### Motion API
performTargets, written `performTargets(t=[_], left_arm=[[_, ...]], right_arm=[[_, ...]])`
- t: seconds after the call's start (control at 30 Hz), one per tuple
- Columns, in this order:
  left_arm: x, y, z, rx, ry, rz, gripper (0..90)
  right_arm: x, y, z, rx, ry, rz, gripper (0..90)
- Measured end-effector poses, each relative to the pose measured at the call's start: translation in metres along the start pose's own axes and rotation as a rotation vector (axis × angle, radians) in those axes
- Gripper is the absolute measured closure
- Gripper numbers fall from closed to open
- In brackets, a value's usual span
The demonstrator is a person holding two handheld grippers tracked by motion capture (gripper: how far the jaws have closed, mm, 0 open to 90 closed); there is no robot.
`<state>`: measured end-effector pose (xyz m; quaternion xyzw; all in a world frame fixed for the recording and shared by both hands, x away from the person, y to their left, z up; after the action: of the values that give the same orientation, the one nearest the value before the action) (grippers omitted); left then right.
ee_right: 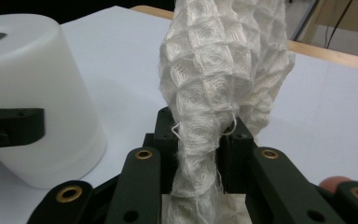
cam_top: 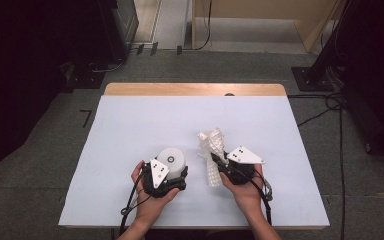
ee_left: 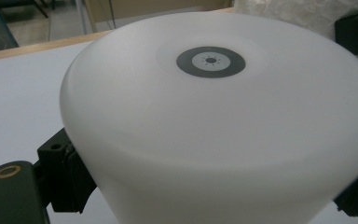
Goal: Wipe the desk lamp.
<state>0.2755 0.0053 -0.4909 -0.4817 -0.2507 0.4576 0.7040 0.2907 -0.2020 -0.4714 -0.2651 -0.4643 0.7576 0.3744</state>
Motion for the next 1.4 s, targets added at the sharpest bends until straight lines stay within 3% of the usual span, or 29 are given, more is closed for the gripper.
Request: performTargets(t=[0.07, 0.17, 0.27, 0.43, 0.53, 0.63, 0.73, 0.87, 1.03, 1.17, 1.23, 1.33, 1.4], left_arm=[[0.003, -0.001, 0.001, -0.003, 0.033, 0.009, 8.4], [0.010, -0.010, 0.006, -0.034, 0.132, 0.040, 8.5], [0.016, -0.019, 0.014, -0.079, 0.189, 0.043, 8.5], [0.014, -0.022, 0.018, -0.090, 0.268, 0.033, 8.6], [0.010, -0.018, 0.015, -0.070, 0.277, 0.001, 8.6], [0.006, -0.014, 0.011, -0.044, 0.284, -0.027, 8.6], [0.002, -0.008, 0.007, -0.021, 0.281, -0.058, 8.6], [0.001, -0.006, 0.004, -0.008, 0.287, -0.062, 8.6], [0.002, -0.011, 0.009, -0.039, 0.290, -0.042, 8.6], [0.004, -0.012, 0.008, -0.045, 0.297, -0.029, 8.6], [0.003, -0.009, 0.005, -0.028, 0.291, -0.047, 8.6], [0.000, -0.003, 0.000, 0.004, 0.269, -0.071, 8.6], [0.000, -0.002, -0.001, -0.003, 0.269, -0.074, 8.6]], right_arm=[[-0.001, 0.002, -0.002, 0.011, 0.010, 0.001, 72.4], [0.006, 0.006, -0.007, 0.038, -0.009, 0.011, 72.4], [0.021, 0.009, -0.014, 0.061, -0.060, 0.025, 72.4], [0.054, 0.009, -0.023, 0.082, -0.159, 0.074, 72.4], [0.062, 0.006, -0.022, 0.081, -0.172, 0.078, 72.4], [0.058, 0.000, -0.017, 0.049, -0.189, 0.045, 72.5], [0.055, -0.008, -0.009, 0.010, -0.186, 0.047, 72.6], [0.051, -0.014, -0.003, -0.029, -0.189, 0.059, 72.6], [0.051, 0.001, -0.016, 0.039, -0.208, 0.048, 72.6], [0.052, 0.016, -0.028, 0.113, -0.263, 0.007, 72.5], [0.050, 0.016, -0.027, 0.110, -0.264, -0.001, 72.6], [0.046, 0.007, -0.019, 0.058, -0.253, 0.000, 72.6], [0.043, 0.000, -0.013, 0.022, -0.243, 0.002, 72.6]])
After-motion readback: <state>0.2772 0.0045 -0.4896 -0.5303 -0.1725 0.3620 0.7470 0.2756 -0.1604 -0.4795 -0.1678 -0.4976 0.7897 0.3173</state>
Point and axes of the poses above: each handheld gripper's, and its own axes: z roughly backward along the jaws, y roughly out of its underside, x roughly to its left, the point moved 5 cm from there along -z, roughly forward along the jaws, and after that the axes turned 7 degrees about z, right-handed, at the moved point
